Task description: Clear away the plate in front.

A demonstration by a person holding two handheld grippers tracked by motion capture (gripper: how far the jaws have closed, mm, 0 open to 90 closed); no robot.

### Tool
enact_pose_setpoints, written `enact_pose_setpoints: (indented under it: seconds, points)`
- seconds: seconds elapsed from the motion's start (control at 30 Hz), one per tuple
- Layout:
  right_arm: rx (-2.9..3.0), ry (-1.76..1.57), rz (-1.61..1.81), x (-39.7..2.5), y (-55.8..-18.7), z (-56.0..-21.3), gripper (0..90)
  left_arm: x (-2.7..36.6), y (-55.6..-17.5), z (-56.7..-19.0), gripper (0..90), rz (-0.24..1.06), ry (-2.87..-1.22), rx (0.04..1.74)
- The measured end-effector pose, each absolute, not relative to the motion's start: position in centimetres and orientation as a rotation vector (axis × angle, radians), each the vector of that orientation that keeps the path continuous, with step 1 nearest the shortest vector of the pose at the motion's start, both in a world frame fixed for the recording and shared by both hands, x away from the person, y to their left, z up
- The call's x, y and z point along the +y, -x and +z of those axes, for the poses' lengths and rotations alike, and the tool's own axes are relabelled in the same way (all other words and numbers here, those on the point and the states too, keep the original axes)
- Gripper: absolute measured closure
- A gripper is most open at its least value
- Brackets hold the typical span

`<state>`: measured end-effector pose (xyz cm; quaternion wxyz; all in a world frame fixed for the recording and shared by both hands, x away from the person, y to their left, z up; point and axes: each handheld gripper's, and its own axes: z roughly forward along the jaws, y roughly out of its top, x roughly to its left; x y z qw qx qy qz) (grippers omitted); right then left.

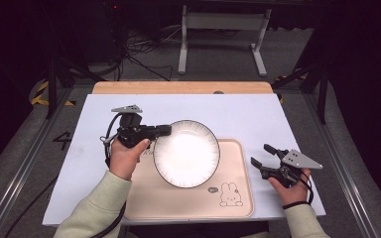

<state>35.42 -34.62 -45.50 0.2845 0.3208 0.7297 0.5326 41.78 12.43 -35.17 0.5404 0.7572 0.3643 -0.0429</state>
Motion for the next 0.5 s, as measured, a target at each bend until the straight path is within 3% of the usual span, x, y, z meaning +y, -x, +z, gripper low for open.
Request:
enact_pose_setpoints:
  seconds: [0.5]
  points:
    - [1.954,-0.856,1.426,-34.6,-35.4,-45.5,26.7,10.8,-42.4,-37.3,81.4,-0.201,-1.910,0.875]
